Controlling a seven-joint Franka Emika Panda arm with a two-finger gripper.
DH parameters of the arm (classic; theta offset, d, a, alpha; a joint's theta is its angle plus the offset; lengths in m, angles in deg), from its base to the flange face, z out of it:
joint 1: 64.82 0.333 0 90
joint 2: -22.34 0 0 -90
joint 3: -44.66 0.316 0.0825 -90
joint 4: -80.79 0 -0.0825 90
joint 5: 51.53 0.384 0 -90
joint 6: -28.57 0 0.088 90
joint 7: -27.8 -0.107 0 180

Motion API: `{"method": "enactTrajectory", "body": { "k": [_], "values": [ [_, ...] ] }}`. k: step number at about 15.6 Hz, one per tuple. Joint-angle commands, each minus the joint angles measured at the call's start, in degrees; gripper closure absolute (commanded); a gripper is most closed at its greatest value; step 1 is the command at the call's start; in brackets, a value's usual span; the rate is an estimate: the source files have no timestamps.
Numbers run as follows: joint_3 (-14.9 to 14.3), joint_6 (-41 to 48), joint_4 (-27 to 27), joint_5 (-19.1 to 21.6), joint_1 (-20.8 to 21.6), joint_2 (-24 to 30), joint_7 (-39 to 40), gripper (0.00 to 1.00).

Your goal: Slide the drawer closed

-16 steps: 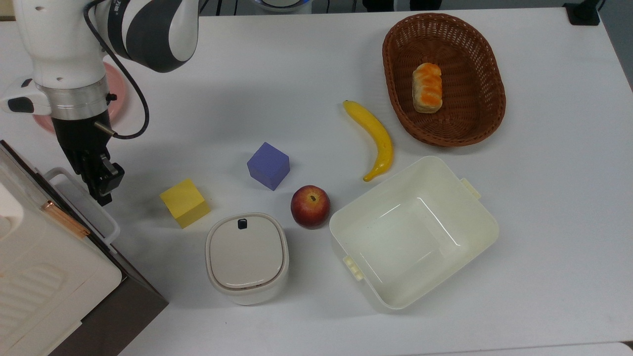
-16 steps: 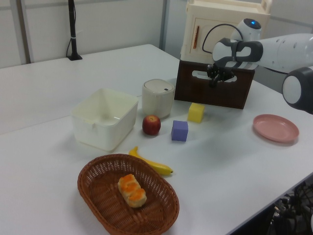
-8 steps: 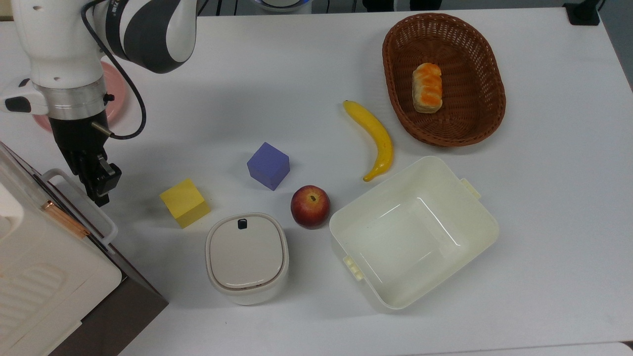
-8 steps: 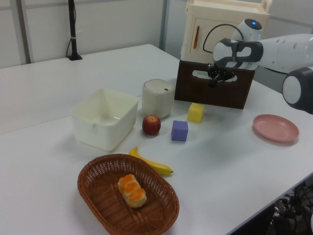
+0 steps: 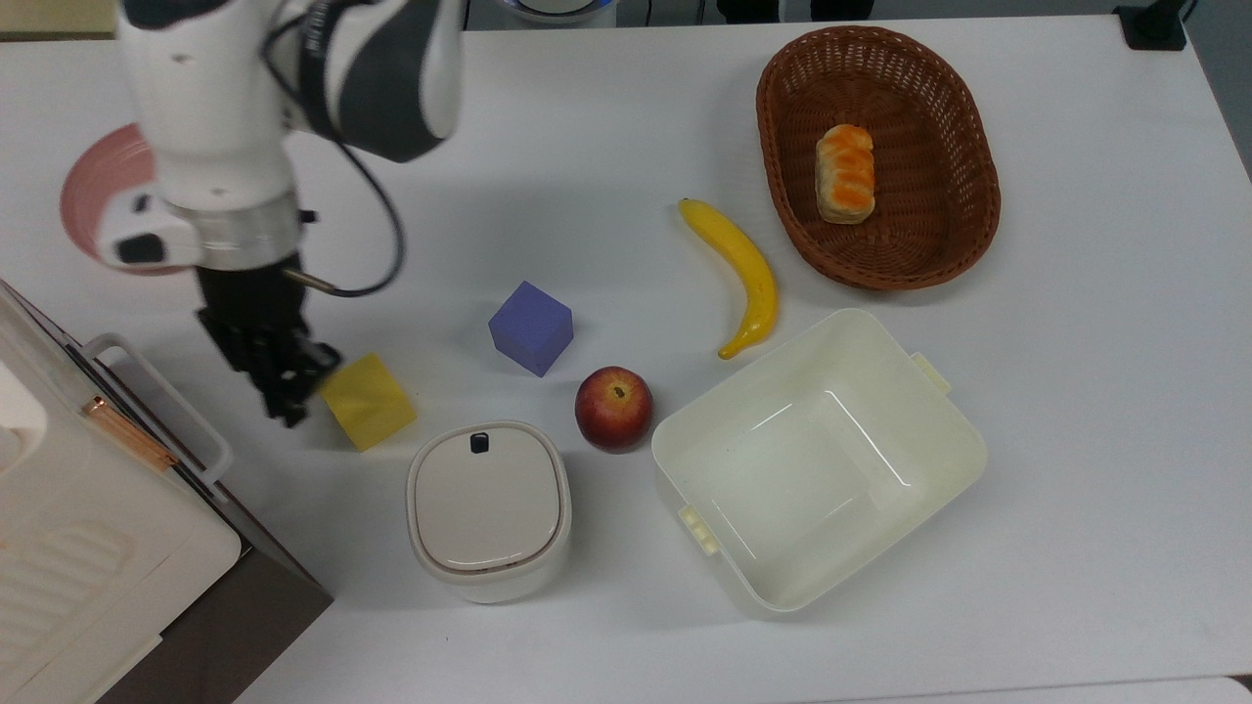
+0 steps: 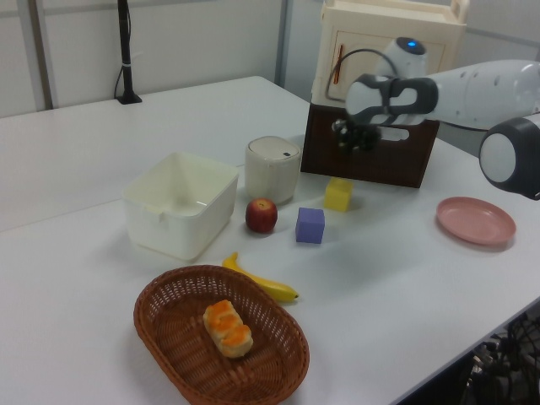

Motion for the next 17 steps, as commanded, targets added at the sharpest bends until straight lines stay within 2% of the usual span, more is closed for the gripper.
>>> {"method": "enactTrajectory", "body": {
  "k": [1, 7, 12, 15, 17],
  "values": [
    [2.8, 5.5, 3.0, -2.4, 2.0, 4.3, 0.2, 0.81],
    [7.9, 18.5, 2.7, -2.8, 2.8, 12.6, 0.3, 0.81],
    [9.6, 29.8, 2.9, -5.9, 5.0, 18.9, 2.2, 0.79],
    [9.6, 35.5, 2.7, -5.9, 5.3, 22.6, 7.7, 0.79],
    [9.0, 36.6, 2.8, -6.0, 5.3, 24.2, 11.6, 0.69]
  ]
}}
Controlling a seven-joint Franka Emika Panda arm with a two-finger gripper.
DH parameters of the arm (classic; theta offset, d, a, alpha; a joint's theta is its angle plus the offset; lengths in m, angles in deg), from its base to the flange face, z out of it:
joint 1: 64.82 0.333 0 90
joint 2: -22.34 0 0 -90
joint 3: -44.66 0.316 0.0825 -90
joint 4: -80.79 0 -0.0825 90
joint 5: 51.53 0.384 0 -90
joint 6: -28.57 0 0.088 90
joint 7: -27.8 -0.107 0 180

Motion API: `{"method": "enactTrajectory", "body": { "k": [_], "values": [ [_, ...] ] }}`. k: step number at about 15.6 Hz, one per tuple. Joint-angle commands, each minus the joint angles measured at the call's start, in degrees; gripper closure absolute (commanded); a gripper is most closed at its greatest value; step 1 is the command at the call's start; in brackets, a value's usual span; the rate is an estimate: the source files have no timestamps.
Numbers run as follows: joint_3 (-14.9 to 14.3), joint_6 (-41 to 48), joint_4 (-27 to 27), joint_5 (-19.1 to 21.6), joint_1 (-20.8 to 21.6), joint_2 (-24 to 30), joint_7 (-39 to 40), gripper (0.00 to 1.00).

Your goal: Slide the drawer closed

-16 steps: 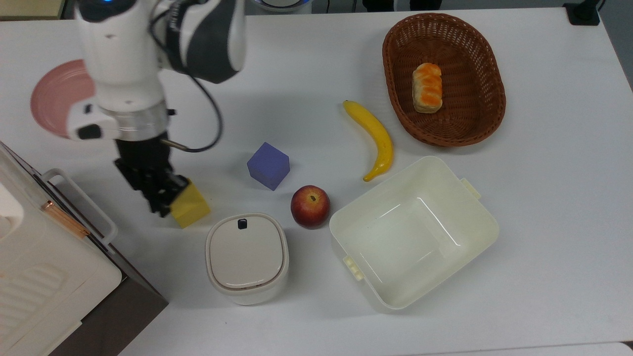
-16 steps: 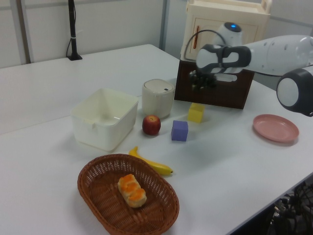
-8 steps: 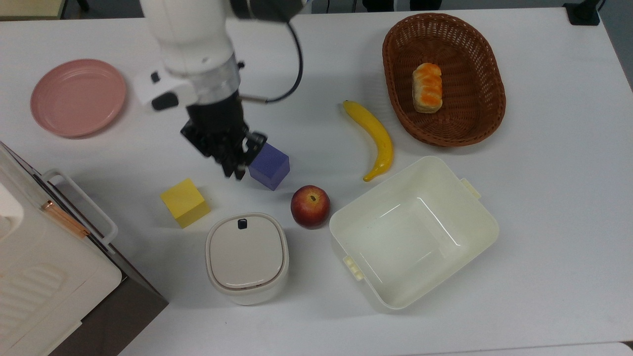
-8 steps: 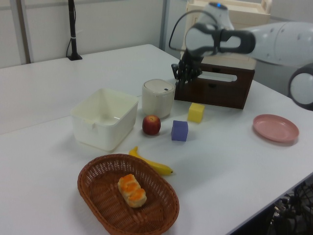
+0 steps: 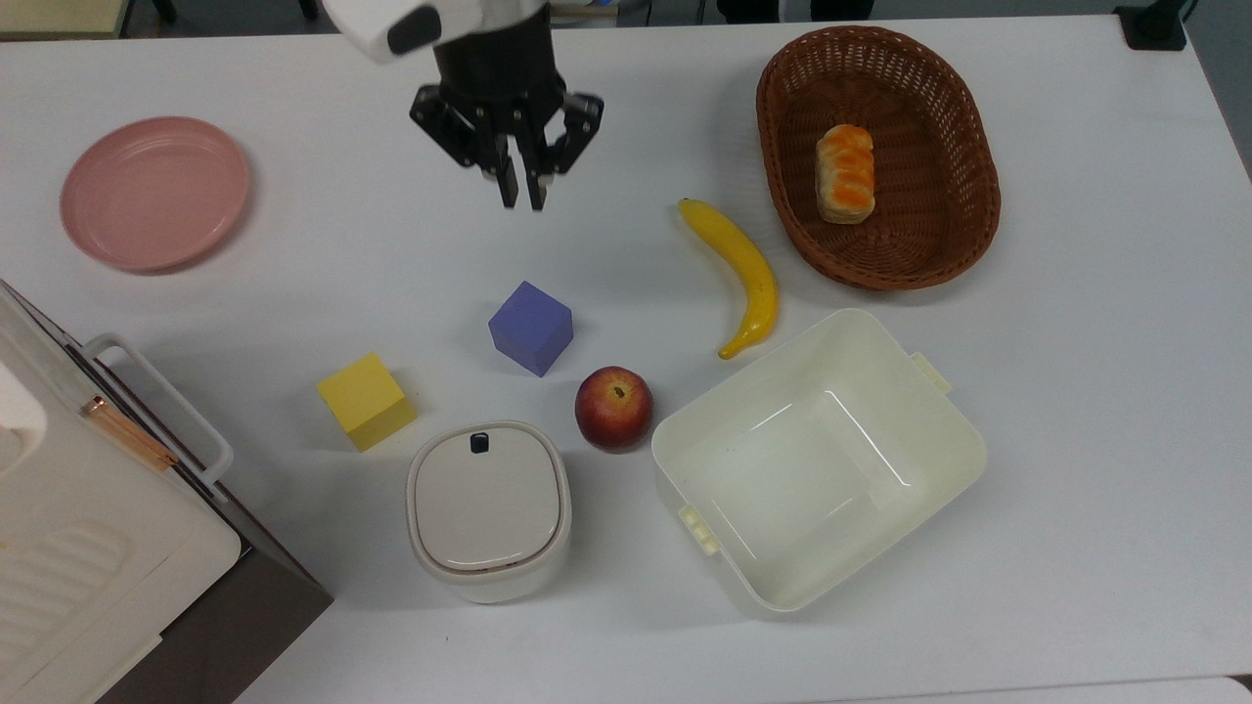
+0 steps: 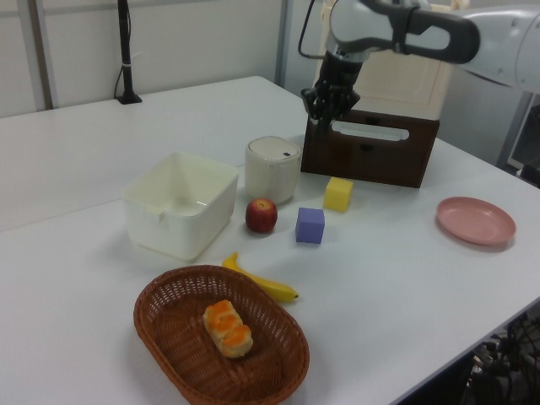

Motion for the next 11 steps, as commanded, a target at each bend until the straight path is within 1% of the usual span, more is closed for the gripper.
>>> {"method": "enactTrajectory", "body": {
  "k": [1, 3, 4, 5, 6, 11],
  "values": [
    [-1.0, 3.0, 2.7, -0.8, 0.3, 4.8, 7.7, 0.59],
    [-2.2, 5.3, 2.8, -0.8, 0.4, 6.1, 9.1, 0.36],
    [-2.7, 5.8, 2.9, -0.9, 0.8, 6.6, 9.4, 0.21],
    [-3.1, 6.4, 2.9, -1.1, 1.4, 6.9, 9.3, 0.03],
    [-3.6, 7.0, 2.9, -1.4, 1.9, 7.2, 9.2, 0.0],
    [-3.8, 7.6, 3.3, -1.6, 3.4, 7.4, 8.2, 0.0]
  ]
}}
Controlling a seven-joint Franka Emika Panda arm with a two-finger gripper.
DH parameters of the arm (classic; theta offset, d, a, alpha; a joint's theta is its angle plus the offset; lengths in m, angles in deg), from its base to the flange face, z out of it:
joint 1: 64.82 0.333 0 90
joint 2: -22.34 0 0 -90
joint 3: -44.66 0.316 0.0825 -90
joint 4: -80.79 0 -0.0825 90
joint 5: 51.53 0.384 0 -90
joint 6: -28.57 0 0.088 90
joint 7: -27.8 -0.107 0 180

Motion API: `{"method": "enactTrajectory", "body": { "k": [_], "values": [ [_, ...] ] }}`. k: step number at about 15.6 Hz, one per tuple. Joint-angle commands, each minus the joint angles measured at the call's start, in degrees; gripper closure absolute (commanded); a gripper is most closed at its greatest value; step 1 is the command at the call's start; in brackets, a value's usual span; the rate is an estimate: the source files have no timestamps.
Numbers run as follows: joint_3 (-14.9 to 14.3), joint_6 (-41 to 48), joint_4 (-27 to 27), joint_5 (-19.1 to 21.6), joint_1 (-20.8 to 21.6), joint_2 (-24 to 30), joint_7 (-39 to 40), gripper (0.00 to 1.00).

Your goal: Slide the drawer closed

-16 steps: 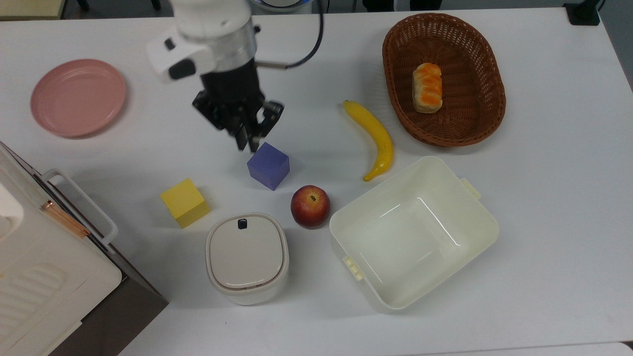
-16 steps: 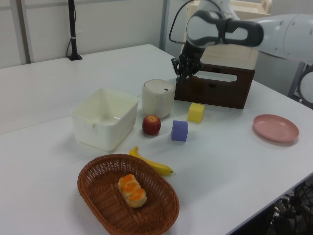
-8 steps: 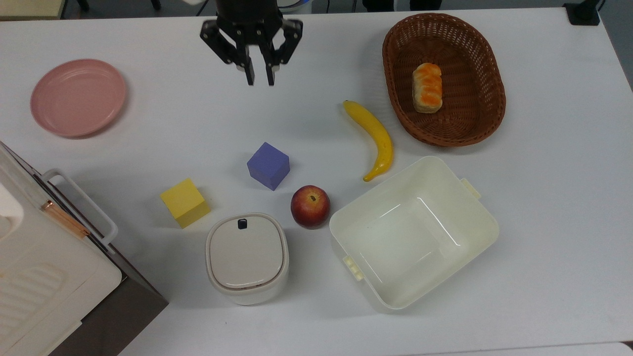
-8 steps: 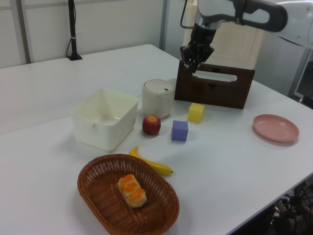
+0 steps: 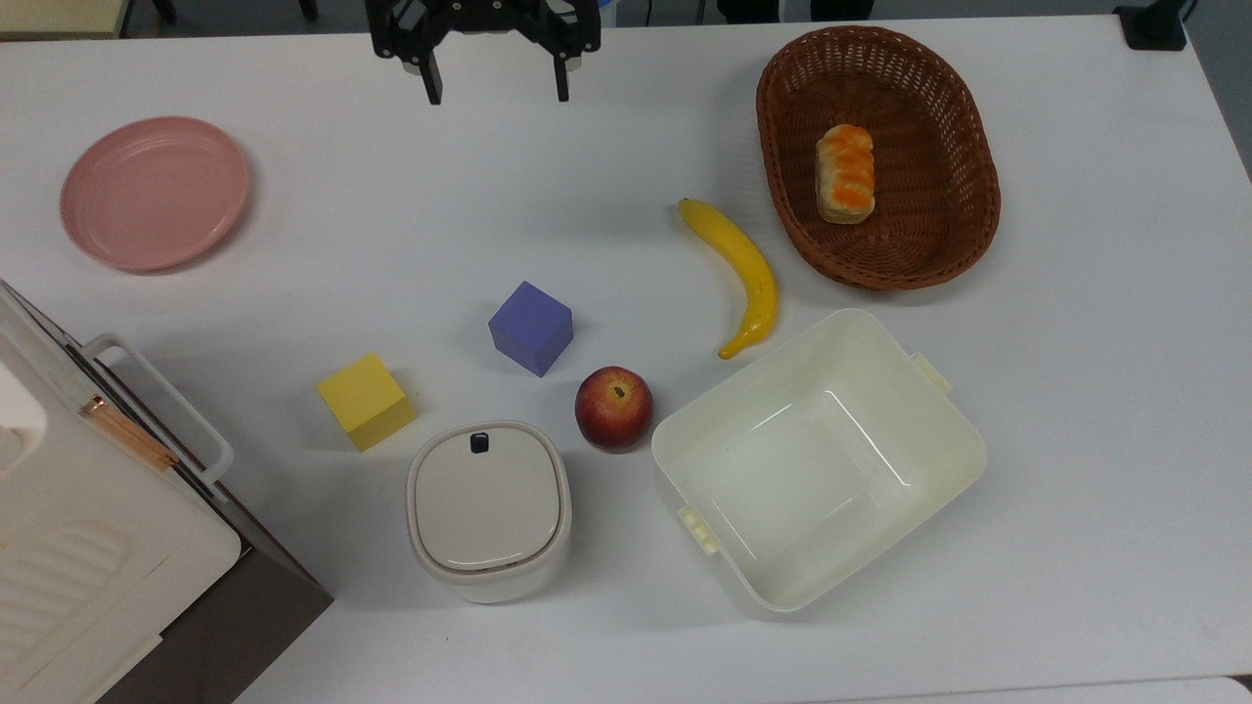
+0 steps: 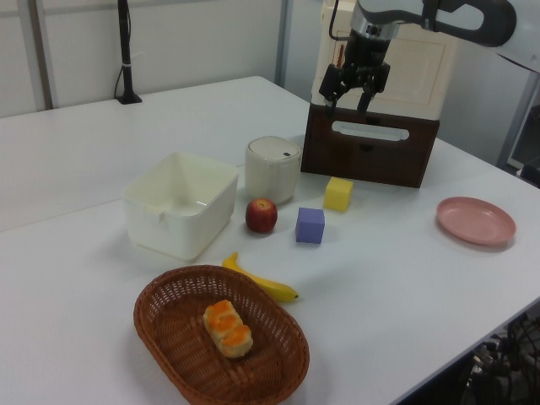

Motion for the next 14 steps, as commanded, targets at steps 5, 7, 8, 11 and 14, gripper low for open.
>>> {"method": "enactTrajectory", "body": {
  "k": [5, 7, 8, 11, 14],
  "values": [
    [-4.0, 1.4, 3.6, -1.5, 3.9, 2.7, -1.5, 0.0],
    [-4.6, 1.3, 3.7, -1.1, 4.0, 2.7, -2.4, 0.0],
    [-4.7, 1.4, 3.7, -0.9, 4.0, 2.7, -3.5, 0.0],
    [-5.5, 1.2, 3.7, -0.3, 4.1, 2.9, -6.1, 0.0],
    [-7.2, 1.2, 3.8, -0.2, 6.2, 2.9, -7.3, 0.0]
  ]
}}
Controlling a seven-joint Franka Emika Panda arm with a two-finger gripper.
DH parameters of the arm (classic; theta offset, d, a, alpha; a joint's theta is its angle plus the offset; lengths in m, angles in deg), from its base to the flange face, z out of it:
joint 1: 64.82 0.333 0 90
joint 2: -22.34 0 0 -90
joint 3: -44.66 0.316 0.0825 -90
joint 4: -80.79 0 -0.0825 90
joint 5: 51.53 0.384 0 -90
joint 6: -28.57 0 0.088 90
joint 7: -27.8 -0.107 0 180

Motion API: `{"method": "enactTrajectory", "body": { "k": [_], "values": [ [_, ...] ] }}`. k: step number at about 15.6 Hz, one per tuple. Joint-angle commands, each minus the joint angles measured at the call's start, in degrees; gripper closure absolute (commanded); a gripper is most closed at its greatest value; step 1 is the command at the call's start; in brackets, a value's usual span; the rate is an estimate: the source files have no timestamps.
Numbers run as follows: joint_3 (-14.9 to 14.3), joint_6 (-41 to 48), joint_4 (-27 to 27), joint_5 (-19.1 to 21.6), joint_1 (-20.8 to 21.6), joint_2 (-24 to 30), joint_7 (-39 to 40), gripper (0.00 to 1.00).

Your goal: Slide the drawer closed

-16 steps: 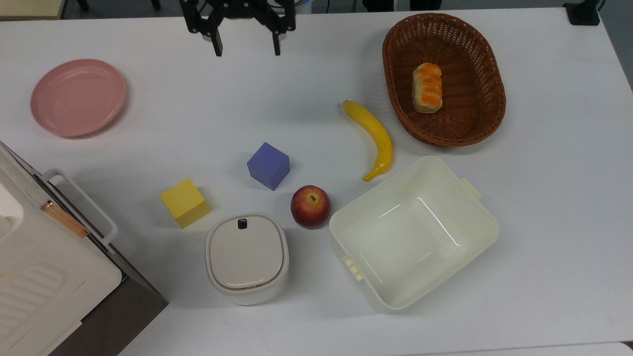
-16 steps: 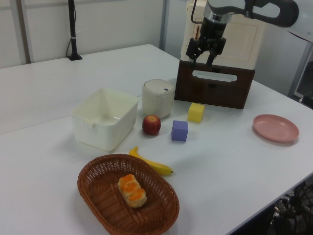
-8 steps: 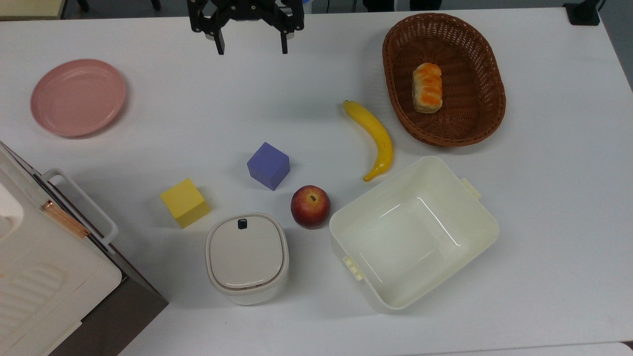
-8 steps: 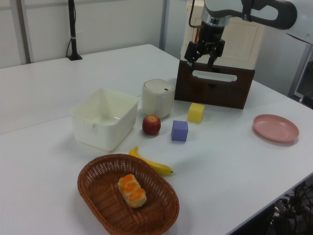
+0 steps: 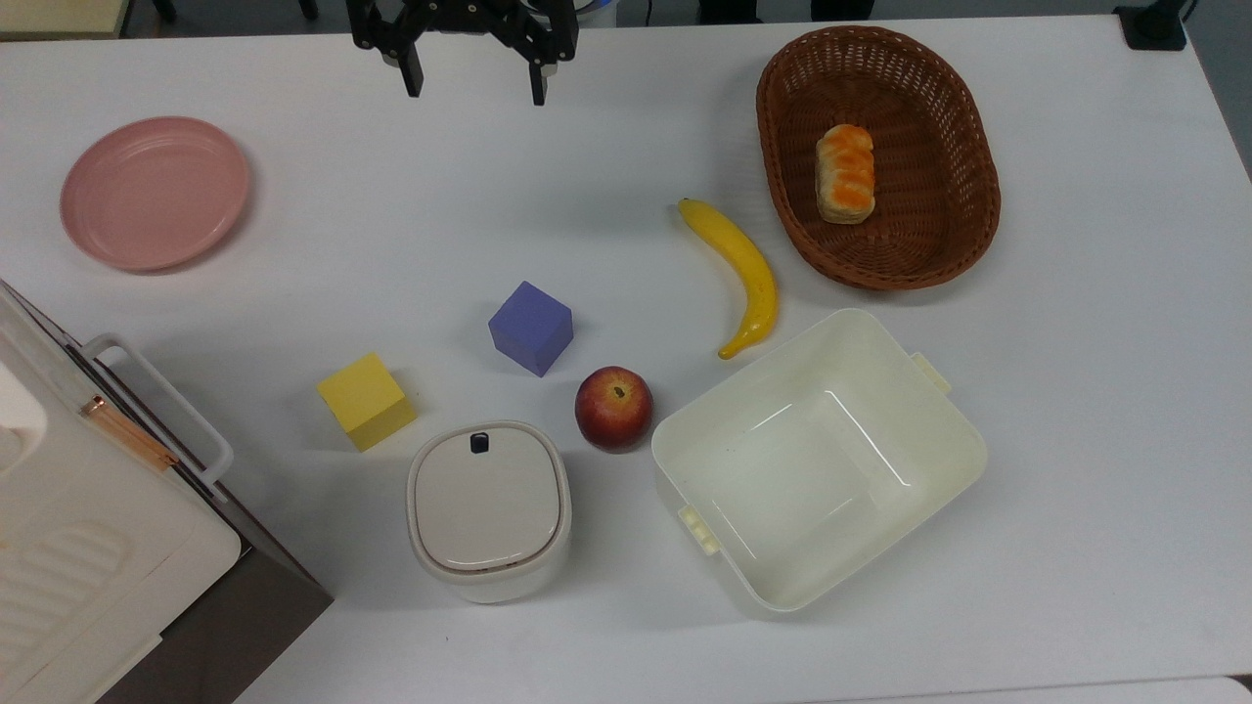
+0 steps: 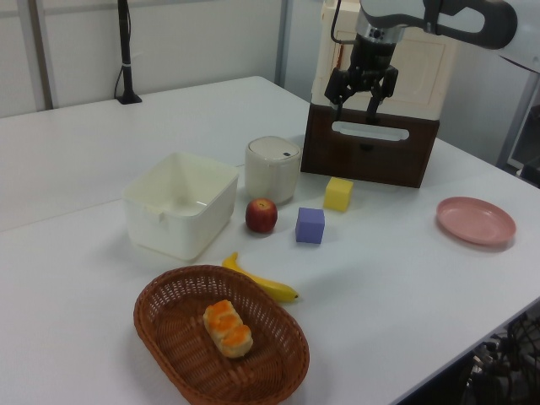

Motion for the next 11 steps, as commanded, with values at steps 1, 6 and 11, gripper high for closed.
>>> {"method": "enactTrajectory", "body": {
  "k": [1, 6, 11],
  "values": [
    [-5.2, 0.7, 2.9, 0.4, 5.8, 2.6, -2.8, 0.0],
    [-6.6, 0.5, 3.4, 1.2, 6.3, 2.8, -2.7, 0.0],
    [-6.0, 0.8, 3.0, 4.4, 4.0, 2.9, -3.0, 0.0]
  ]
}}
